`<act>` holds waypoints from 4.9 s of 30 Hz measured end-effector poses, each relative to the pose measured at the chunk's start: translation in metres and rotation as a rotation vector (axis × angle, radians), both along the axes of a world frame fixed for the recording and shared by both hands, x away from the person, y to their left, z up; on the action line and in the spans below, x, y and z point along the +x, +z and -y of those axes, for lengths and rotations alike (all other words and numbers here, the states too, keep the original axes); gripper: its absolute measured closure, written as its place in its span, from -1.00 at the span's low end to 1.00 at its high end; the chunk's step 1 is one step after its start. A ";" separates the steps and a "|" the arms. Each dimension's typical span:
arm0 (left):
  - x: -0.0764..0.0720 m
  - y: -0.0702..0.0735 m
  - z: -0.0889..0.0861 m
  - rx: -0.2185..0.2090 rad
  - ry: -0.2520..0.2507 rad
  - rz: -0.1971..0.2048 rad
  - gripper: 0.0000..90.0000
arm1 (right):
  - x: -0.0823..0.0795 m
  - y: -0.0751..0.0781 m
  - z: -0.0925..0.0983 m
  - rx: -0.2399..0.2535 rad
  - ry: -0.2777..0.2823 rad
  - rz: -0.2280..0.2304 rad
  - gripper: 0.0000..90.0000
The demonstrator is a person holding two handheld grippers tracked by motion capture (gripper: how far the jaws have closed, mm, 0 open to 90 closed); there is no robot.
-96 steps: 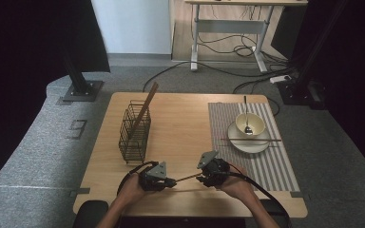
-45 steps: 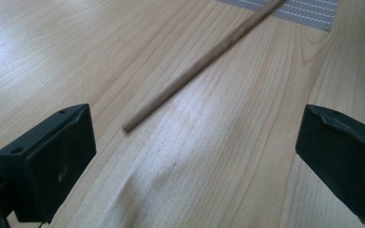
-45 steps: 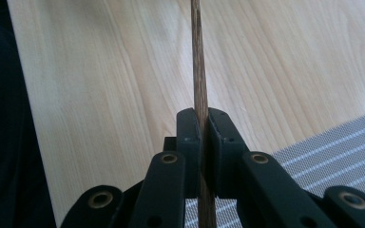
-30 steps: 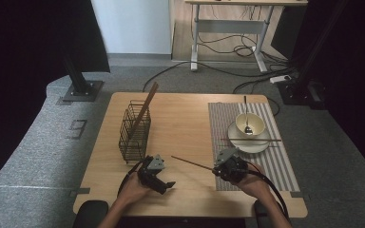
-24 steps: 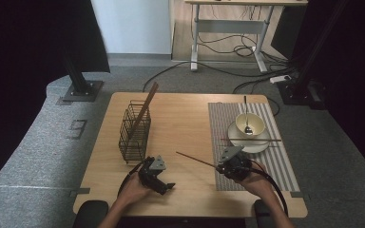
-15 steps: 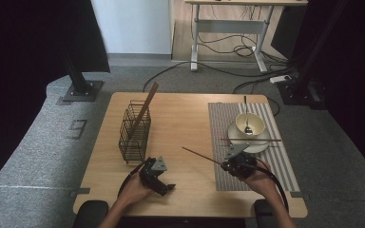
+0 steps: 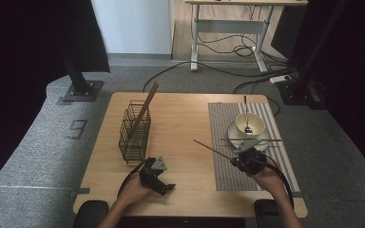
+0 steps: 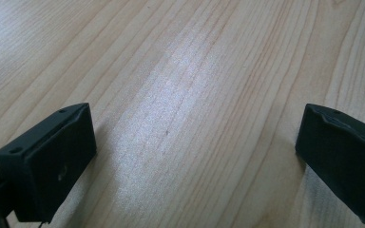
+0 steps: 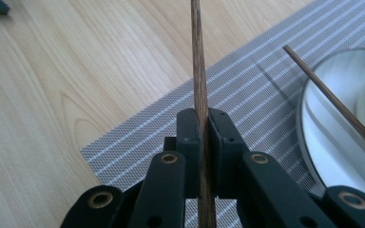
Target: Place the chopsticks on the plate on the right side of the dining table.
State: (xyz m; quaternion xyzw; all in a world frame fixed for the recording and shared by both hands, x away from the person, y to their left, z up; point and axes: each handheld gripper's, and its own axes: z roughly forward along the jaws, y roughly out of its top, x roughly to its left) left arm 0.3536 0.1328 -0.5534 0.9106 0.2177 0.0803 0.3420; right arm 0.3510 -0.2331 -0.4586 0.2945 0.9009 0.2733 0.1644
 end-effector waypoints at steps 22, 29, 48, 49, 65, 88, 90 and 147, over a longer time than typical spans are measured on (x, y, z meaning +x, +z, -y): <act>0.000 0.000 0.000 0.002 -0.001 0.001 -1.00 | 0.020 -0.010 0.052 0.012 -0.195 -0.011 0.85; 0.000 0.000 0.000 0.002 -0.001 0.001 -1.00 | 0.030 -0.016 0.065 0.011 -0.245 -0.021 0.85; 0.000 0.000 0.000 0.001 -0.001 0.001 -1.00 | 0.057 -0.035 0.084 -0.010 -0.310 -0.043 0.85; 0.000 0.000 0.000 0.001 -0.001 0.001 -1.00 | 0.058 -0.036 0.085 -0.010 -0.313 -0.047 0.85; 0.000 0.000 0.000 -0.001 -0.001 0.001 -1.00 | 0.065 -0.042 0.101 0.003 -0.352 -0.046 0.73; 0.000 0.000 0.000 0.003 -0.004 0.002 -1.00 | 0.068 -0.047 0.122 0.016 -0.489 -0.008 0.07; 0.000 0.000 0.000 0.005 -0.004 0.002 -1.00 | 0.069 -0.047 0.124 0.011 -0.505 -0.001 0.00; 0.000 0.000 0.000 0.002 0.002 0.002 -1.00 | 0.052 -0.039 0.117 0.138 -0.553 0.131 -0.37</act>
